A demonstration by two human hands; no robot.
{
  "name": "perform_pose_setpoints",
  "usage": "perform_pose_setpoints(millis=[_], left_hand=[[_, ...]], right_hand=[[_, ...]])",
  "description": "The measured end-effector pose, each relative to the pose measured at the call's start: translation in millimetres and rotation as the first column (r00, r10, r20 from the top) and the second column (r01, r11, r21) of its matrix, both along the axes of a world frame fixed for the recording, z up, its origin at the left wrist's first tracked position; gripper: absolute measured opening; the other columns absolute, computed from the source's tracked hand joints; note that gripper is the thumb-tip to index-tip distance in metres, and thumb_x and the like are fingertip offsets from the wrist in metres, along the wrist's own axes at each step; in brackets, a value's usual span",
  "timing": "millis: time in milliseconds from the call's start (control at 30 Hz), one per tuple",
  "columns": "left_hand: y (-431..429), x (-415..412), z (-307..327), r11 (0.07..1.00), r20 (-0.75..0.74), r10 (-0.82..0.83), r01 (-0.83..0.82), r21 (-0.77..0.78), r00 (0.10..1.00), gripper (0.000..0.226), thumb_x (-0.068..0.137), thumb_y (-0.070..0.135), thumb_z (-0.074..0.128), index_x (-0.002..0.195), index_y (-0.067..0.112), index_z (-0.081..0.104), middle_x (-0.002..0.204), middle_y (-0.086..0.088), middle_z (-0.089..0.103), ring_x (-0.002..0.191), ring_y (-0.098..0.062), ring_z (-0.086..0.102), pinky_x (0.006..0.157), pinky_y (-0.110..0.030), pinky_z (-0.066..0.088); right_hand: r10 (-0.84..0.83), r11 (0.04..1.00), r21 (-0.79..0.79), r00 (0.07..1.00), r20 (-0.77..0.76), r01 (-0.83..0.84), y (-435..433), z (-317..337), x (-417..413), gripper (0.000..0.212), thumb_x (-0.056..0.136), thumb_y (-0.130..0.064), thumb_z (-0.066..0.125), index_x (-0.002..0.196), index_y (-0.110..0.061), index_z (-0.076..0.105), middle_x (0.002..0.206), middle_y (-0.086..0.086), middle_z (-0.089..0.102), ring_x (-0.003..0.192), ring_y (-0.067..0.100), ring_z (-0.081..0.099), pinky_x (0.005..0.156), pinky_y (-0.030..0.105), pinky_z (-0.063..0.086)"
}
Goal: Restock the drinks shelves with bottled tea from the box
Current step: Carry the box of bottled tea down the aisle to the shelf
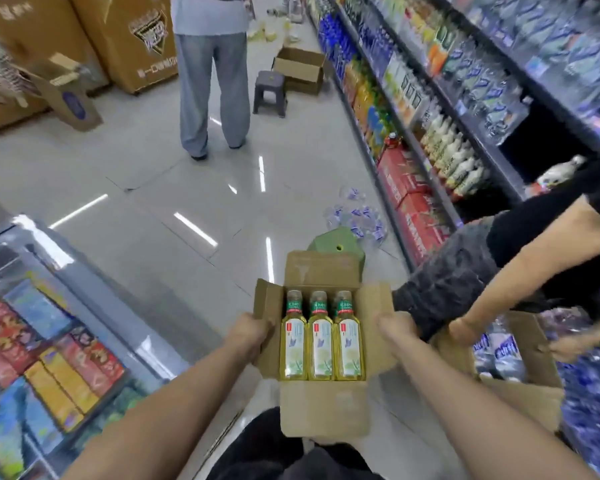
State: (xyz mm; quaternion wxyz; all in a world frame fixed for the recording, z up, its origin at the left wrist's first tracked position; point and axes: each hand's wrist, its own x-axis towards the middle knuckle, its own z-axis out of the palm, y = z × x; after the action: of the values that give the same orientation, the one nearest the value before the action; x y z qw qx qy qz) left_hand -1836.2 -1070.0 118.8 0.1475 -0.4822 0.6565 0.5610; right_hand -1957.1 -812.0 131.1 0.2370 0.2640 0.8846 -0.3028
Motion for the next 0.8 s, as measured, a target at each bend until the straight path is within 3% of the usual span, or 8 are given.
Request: perform_pose_setpoints(millis=[67, 233, 433, 633, 800], left_hand=[[-20.9, -50.9, -4.7, 0.999, -0.015, 0.039, -0.038, 0.010, 0.999, 0.020, 0.090, 0.027, 0.071, 0.082, 0.015, 0.057, 0.080, -0.005, 0.068, 0.070, -0.019, 0.067, 0.052, -0.027, 0.051], [-85.4, -168.4, -19.4, 0.998, -0.002, 0.063, -0.063, 0.004, 0.998, 0.020, 0.089, 0.033, 0.069, 0.081, 0.018, 0.059, 0.085, -0.005, 0.070, 0.078, -0.022, 0.070, 0.071, -0.036, 0.060], [-171.1, -293.3, -15.3, 0.991, 0.037, 0.118, -0.115, -0.072, 0.992, 0.024, 0.089, 0.040, 0.068, 0.083, 0.020, 0.057, 0.087, -0.005, 0.070, 0.079, -0.024, 0.069, 0.079, -0.043, 0.061], [-267.3, -407.1, -6.5, 0.966, 0.017, 0.245, -0.242, -0.092, 0.969, 0.025, 0.090, 0.039, 0.069, 0.082, 0.019, 0.057, 0.087, -0.005, 0.071, 0.079, -0.026, 0.071, 0.079, -0.045, 0.061], [-352.1, -463.2, -6.5, 0.913, 0.020, 0.397, -0.393, -0.107, 0.918, 0.021, 0.088, 0.030, 0.071, 0.085, 0.011, 0.065, 0.090, -0.012, 0.073, 0.084, -0.032, 0.071, 0.082, -0.047, 0.060]], right_hand=[[0.058, 0.998, -0.007, 0.998, -0.006, -0.058, -24.1, -2.6, -57.5, 0.025, 0.090, -0.026, 0.062, 0.104, -0.006, 0.066, 0.099, 0.011, 0.067, 0.092, 0.031, 0.064, 0.086, 0.042, 0.056], [0.202, 0.978, 0.057, 0.979, -0.001, -0.202, -92.8, -7.6, -185.8, 0.033, 0.092, -0.034, 0.058, 0.108, -0.007, 0.067, 0.105, 0.014, 0.068, 0.095, 0.033, 0.066, 0.086, 0.040, 0.056], [0.218, 0.976, -0.013, 0.976, 0.013, -0.218, -192.1, -3.9, -327.3, 0.038, 0.088, -0.033, 0.063, 0.112, -0.003, 0.065, 0.109, 0.019, 0.069, 0.100, 0.036, 0.066, 0.090, 0.044, 0.055], [0.364, 0.930, -0.035, 0.931, -0.036, -0.365, -307.0, -7.2, -465.1, 0.025, 0.092, -0.033, 0.061, 0.088, -0.009, 0.064, 0.081, 0.006, 0.064, 0.077, 0.026, 0.063, 0.069, 0.033, 0.054], [0.483, 0.875, -0.020, 0.876, 0.002, -0.483, -430.2, -1.2, -561.9, 0.033, 0.090, -0.040, 0.064, 0.102, -0.009, 0.066, 0.096, 0.009, 0.065, 0.087, 0.028, 0.060, 0.072, 0.032, 0.047]])
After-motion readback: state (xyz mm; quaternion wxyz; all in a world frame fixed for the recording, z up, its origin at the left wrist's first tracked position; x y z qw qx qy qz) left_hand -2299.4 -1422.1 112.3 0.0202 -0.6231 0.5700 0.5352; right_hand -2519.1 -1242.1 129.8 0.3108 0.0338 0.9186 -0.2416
